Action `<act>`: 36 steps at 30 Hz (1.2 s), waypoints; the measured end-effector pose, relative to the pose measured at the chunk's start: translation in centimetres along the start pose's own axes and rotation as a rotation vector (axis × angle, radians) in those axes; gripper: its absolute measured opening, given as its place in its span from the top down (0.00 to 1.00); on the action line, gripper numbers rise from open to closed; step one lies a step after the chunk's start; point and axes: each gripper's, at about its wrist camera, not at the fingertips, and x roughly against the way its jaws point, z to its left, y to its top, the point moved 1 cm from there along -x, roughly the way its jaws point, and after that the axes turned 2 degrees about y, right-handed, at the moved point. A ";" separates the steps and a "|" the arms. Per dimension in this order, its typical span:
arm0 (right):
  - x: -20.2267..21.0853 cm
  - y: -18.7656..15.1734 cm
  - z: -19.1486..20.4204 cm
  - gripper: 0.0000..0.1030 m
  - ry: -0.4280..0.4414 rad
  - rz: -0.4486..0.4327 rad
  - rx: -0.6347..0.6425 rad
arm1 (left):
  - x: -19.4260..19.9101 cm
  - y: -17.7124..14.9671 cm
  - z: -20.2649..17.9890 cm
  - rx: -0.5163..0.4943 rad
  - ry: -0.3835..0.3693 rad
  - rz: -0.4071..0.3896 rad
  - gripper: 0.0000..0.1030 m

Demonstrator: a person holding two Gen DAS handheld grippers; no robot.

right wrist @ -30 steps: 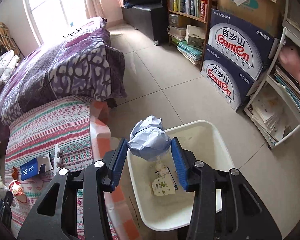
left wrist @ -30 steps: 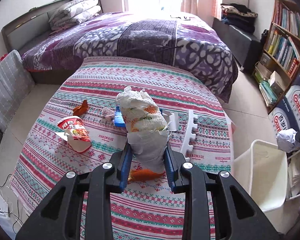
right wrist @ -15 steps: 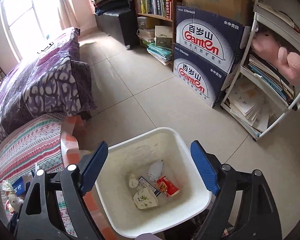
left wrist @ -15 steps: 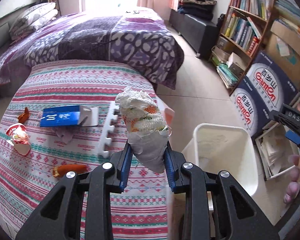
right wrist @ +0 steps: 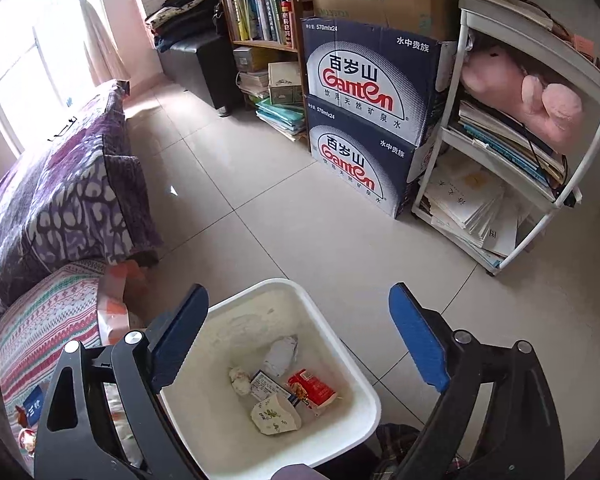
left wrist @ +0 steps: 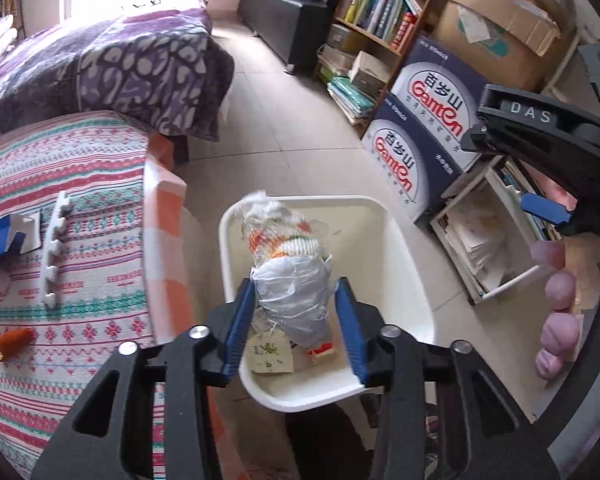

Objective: Collect trash
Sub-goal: 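Carry the white wrapped bag over the bin and open the left tool, then move both open tools back over the bedspread toward the remaining trash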

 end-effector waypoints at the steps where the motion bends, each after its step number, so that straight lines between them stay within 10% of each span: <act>1: 0.0 0.1 -0.3 0.13 -0.004 -0.003 -0.004 | -0.1 0.1 -0.3 0.008 -0.024 0.000 0.37; 5: 0.1 0.5 -1.1 0.12 -0.006 -0.013 -0.025 | -0.2 0.4 -0.6 0.023 -0.047 -0.006 0.33; 18: 1.3 -0.9 2.7 0.07 -0.020 -0.053 0.095 | 1.8 0.0 3.6 0.021 0.208 -0.057 0.31; 36: 2.5 -7.0 14.2 0.07 0.038 -0.017 0.414 | 6.0 -1.8 19.5 0.283 0.597 0.016 0.21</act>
